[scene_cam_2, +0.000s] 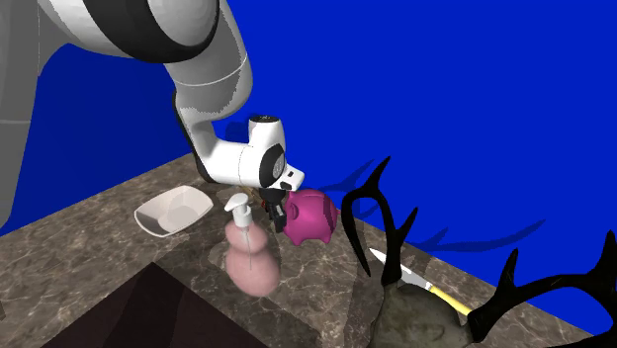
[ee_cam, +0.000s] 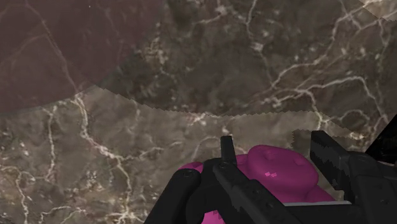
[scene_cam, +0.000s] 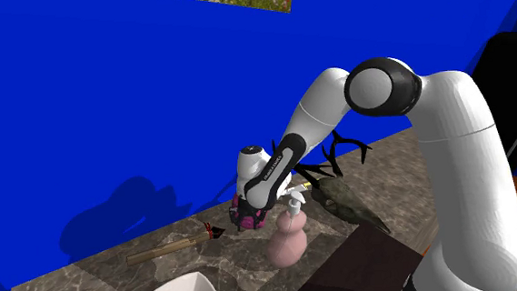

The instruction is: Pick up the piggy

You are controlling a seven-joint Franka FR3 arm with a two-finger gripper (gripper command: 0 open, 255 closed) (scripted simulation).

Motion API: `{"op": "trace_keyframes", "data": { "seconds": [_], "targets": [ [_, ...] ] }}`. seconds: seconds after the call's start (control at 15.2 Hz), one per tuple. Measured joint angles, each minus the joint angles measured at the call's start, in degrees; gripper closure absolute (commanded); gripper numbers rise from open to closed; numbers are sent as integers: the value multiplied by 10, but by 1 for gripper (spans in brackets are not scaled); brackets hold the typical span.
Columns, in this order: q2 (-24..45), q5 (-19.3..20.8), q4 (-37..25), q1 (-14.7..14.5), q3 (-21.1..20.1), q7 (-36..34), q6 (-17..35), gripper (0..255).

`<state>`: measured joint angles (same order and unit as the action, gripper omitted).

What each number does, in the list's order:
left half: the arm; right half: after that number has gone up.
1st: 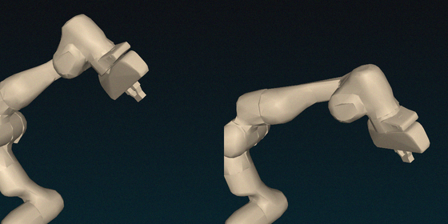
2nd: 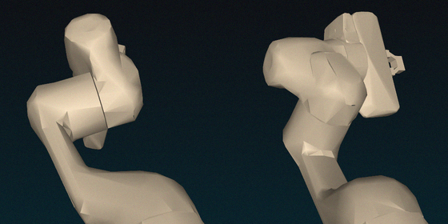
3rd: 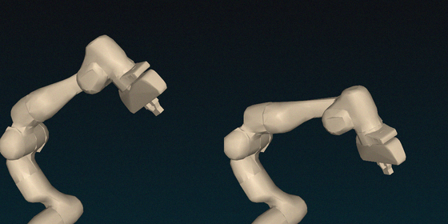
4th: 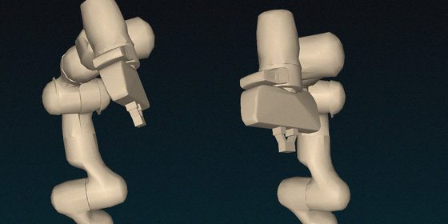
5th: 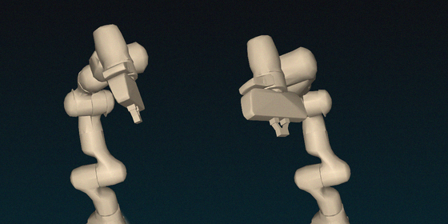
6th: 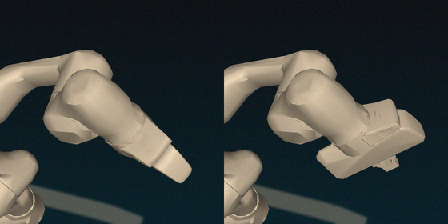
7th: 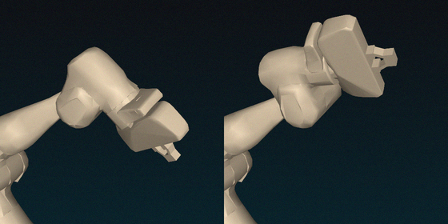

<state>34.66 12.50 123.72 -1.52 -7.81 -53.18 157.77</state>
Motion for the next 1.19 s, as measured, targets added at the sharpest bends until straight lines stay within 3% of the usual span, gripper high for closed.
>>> {"op": "trace_keyframes", "data": {
  "seconds": [1.19],
  "targets": [
    [-104,-31,26,24,-30,24,-80,255]
  ]
}}
